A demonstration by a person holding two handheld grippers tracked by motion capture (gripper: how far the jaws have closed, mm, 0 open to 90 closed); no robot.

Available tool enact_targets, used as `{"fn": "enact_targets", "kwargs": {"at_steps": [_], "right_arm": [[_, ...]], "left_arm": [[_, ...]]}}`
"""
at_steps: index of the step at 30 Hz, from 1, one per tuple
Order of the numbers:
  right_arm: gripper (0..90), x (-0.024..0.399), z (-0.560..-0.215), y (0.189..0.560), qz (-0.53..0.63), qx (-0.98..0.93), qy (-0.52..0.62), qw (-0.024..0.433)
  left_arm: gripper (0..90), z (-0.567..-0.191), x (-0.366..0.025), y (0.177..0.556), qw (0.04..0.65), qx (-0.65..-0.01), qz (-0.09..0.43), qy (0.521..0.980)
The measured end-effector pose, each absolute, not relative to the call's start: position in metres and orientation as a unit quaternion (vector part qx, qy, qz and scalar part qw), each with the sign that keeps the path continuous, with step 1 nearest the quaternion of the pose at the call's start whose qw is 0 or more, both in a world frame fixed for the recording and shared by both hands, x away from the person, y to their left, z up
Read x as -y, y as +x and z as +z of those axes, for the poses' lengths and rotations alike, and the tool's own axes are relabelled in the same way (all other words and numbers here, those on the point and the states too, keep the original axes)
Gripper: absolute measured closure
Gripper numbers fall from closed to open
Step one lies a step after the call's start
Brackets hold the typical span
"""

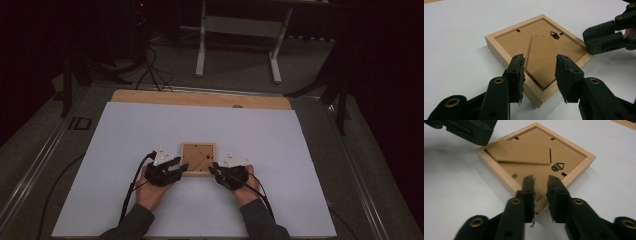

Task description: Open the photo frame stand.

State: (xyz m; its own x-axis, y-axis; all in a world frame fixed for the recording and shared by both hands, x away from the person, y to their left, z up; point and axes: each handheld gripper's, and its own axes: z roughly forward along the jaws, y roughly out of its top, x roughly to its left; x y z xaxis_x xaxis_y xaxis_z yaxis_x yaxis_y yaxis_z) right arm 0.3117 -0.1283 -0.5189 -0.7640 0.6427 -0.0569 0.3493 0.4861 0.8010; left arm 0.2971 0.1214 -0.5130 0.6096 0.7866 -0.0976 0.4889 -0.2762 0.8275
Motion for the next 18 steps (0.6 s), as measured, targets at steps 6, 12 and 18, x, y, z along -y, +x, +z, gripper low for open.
{"fn": "enact_targets", "kwargs": {"at_steps": [6,12,18], "right_arm": [[89.4,0.123,-0.521,0.309,0.401,-0.847,0.286,0.202],[89.7,0.123,-0.522,0.310,0.403,-0.847,0.286,0.197],[89.8,0.122,-0.523,0.313,0.408,-0.844,0.291,0.189]], "left_arm": [[54.8,-0.511,-0.113,0.300,0.438,-0.403,0.167,0.786],[50.8,-0.509,-0.105,0.308,0.422,-0.401,0.167,0.796],[49.0,-0.512,-0.098,0.310,0.403,-0.391,0.173,0.809]]}}
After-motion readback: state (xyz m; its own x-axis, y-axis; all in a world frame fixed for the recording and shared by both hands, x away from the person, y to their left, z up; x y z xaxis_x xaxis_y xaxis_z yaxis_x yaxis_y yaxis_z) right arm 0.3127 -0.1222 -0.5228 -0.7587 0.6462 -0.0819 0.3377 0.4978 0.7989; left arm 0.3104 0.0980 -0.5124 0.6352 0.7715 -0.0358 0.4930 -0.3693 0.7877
